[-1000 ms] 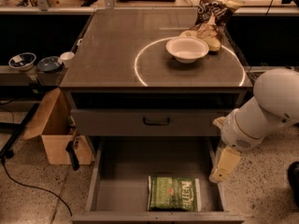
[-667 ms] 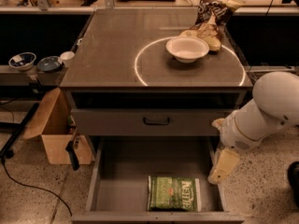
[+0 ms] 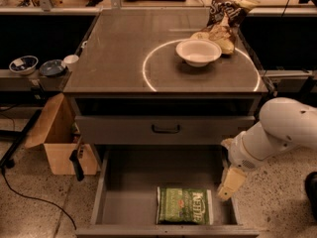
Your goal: Pick green jalapeno chip bag from middle drawer and place on counter
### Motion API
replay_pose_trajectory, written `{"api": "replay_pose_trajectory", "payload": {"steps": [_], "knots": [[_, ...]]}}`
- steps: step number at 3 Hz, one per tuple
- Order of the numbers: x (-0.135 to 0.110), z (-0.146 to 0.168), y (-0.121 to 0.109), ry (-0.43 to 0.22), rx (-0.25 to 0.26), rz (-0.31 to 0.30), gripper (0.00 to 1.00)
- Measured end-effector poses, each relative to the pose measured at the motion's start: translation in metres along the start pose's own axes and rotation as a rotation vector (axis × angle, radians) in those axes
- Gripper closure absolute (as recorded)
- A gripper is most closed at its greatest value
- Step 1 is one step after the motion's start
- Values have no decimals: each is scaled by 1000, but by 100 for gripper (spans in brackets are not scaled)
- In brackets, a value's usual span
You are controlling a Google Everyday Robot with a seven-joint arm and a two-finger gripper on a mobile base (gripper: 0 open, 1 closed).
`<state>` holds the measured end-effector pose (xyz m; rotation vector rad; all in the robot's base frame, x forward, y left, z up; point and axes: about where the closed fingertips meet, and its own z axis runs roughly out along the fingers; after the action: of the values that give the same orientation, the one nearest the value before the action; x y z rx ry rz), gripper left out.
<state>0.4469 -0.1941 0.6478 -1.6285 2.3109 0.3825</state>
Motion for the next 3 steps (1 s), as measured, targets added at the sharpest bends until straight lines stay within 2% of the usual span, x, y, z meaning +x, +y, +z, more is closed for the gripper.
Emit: {"api": "replay_pose_trajectory", "payload": {"steps": [2, 3], "knots": [[18, 64, -15, -8, -23, 42, 0], [19, 90, -20, -13, -43, 59, 0]]}}
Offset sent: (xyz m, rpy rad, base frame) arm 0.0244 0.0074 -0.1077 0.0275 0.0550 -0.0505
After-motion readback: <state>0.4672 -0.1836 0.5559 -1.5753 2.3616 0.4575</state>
